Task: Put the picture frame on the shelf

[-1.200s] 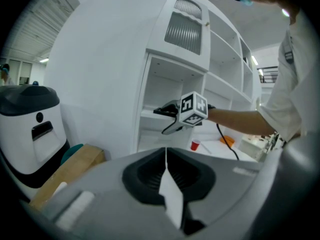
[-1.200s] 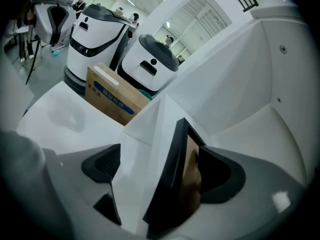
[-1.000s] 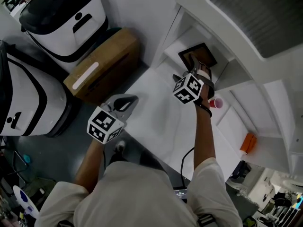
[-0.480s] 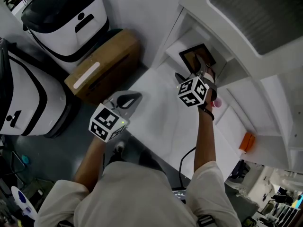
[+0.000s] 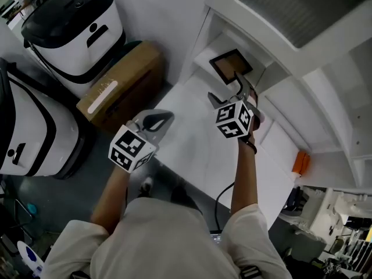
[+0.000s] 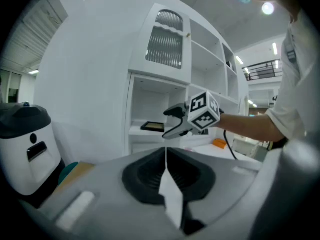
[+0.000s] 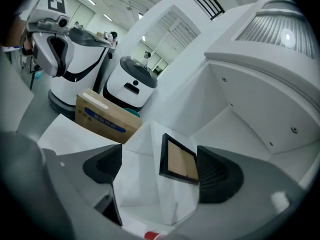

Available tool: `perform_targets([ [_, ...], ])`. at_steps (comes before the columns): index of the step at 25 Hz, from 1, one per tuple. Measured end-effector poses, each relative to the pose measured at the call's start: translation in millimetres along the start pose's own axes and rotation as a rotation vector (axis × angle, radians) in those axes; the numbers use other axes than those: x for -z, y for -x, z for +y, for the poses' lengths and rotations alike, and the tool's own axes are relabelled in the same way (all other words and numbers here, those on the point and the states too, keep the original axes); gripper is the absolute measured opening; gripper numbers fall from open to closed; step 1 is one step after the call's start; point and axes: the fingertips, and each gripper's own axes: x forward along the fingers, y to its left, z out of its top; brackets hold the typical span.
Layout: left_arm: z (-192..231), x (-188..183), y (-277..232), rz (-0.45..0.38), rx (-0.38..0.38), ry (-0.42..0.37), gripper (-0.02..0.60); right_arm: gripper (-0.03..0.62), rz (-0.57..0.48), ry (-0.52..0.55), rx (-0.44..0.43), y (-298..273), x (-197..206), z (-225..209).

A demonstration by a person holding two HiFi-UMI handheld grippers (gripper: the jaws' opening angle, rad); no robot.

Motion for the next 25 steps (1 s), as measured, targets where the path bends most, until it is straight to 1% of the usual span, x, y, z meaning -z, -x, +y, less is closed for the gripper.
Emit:
perform_targets([
  [6,-10.8,-8.5,14.6,-0.015,0.013,-0.035,0.009,0.451,-0.014,-0.118,0.026,36.9,4.9,14.8],
  [8,-14.0,-12.4,19.8,-0.023,0.021,-0.041,0.009,0.426,-0.022,-0.145,0.041,50.3,5.8,20.5],
  [13,-18.8,-18.8,33.5,-0.042,0.035,-0.066,0.009,0.397,-0.016,-0.196,0.062,79.5,6.3,37.6],
  [20,-26.4,-22.1,52.0,-0.060,0.057,-0.089,0.009,0.317,-0.058,-0.327,0.093,122.9,-4.6,52.8],
  [22,-28.7,-22.4,57.4,-0.063,0.066,-0.097,0.009,0.265,-0.052,-0.353,0.110,134.2,-6.0,57.4],
  [25,-31.7,-24.5,64.0,-0.069,0.079,-0.109,0.009,0.228,-0.038,-0.403,0.129,149.0,-7.1,64.5],
])
